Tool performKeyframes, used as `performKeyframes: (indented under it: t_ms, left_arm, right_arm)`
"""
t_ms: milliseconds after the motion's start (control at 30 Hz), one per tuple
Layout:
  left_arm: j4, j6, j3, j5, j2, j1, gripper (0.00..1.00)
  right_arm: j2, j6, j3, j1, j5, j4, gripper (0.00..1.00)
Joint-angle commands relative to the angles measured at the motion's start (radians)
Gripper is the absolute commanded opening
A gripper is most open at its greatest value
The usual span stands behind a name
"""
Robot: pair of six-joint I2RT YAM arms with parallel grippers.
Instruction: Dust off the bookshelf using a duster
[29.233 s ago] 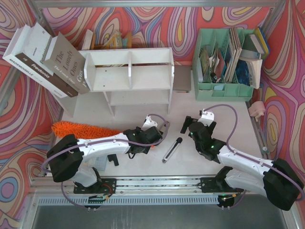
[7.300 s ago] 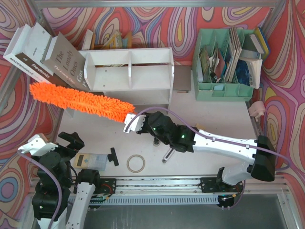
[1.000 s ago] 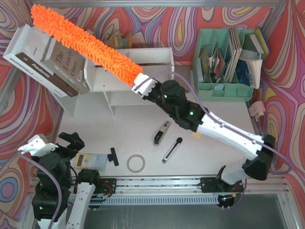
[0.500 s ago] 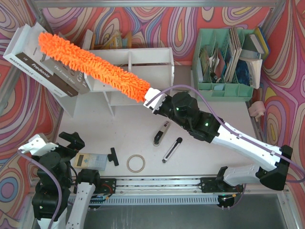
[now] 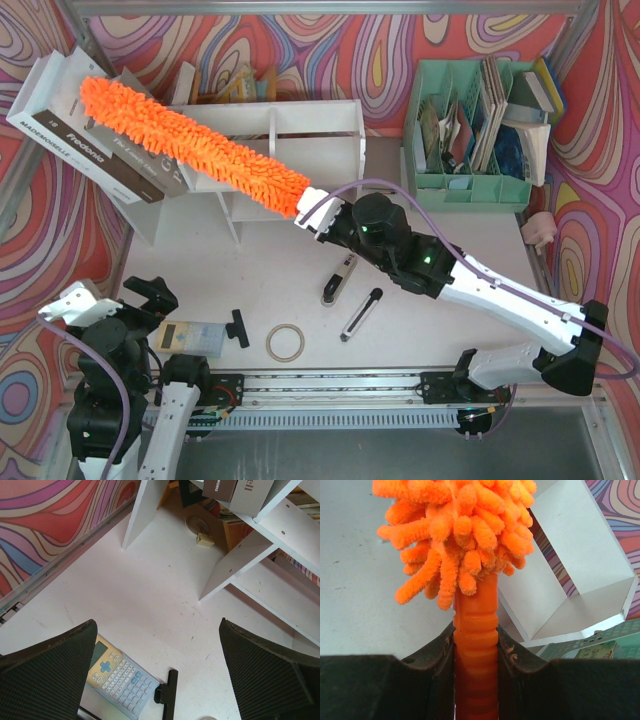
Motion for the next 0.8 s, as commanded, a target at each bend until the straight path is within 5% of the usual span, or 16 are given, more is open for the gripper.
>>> performKeyframes:
  t_ms: [0, 567, 767]
  left_arm:
    - [0.015, 0.015, -0.006, 0.006, 0.012, 0.006, 0.98]
    - [0.014, 0.015, -0.005, 0.004, 0.002, 0.006, 0.98]
    - [0.015, 0.015, -0.005, 0.003, -0.003, 0.006, 0.98]
  right_arm:
    - [0.012, -0.017, 0.061, 0.03, 0.017, 0.061, 0.0]
    - [0.111, -0.117, 0.061, 0.042, 0.172, 0.179, 0.0]
    - [0.16, -0.075, 0.091, -0.048, 0.155, 0.203, 0.0]
